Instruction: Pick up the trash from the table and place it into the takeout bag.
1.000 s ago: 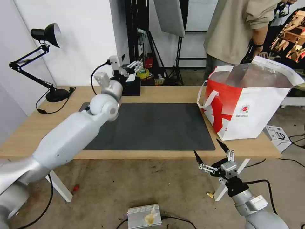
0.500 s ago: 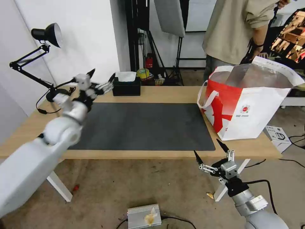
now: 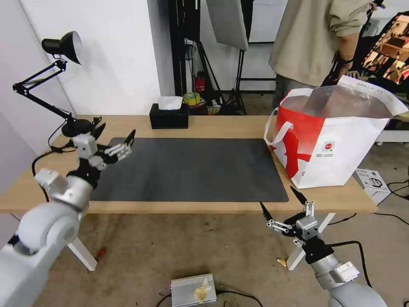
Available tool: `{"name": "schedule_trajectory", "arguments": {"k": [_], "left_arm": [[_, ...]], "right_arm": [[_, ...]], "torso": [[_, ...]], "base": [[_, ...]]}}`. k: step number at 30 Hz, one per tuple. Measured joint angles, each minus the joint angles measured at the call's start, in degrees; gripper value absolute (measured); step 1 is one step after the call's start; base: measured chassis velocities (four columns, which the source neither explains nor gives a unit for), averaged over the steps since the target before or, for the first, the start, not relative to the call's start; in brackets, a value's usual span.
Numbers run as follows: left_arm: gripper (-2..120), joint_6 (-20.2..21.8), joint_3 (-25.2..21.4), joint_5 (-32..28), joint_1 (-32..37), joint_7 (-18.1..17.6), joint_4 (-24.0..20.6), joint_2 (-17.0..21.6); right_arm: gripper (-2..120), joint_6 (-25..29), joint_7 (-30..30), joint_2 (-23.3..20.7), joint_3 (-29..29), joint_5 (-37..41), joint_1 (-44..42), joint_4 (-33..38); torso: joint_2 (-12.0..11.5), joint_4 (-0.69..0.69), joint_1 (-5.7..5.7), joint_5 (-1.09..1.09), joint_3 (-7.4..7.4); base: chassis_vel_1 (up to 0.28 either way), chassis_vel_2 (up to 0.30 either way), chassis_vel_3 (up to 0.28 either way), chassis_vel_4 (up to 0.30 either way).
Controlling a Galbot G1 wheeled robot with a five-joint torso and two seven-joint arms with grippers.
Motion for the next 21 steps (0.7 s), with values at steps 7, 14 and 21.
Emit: {"name": "schedule_trajectory", "arguments": {"k": [7,14,21], "left_arm": [[100,-2.05,-1.92,6.33,7.48,3.69,-2.57,-8.69],[100,-6.17,-3.35,14.10,14.64,8.18,-4.54,-17.54],[100,-11.31,-3.02,21.80,18.78,10.65,-4.75,-23.12]], "right_arm": [[100,0.00,0.00,0.00,0.00,0.00,0.00,0.00],[100,0.00,0.00,0.00,0.00,0.00,0.00,0.00],[100,0.00,0.00,0.00,0.00,0.00,0.00,0.00]], "torso": [[0.00,-0.01,0.00,0.00,0.00],[0.00,0.00,0.00,0.00,0.00],[0.00,0.00,0.01,0.00,0.00]], "base": [[0.000,0.000,0.000,0.000],[0.000,0.000,0.000,0.000],[0.000,0.000,0.000,0.000]]}}
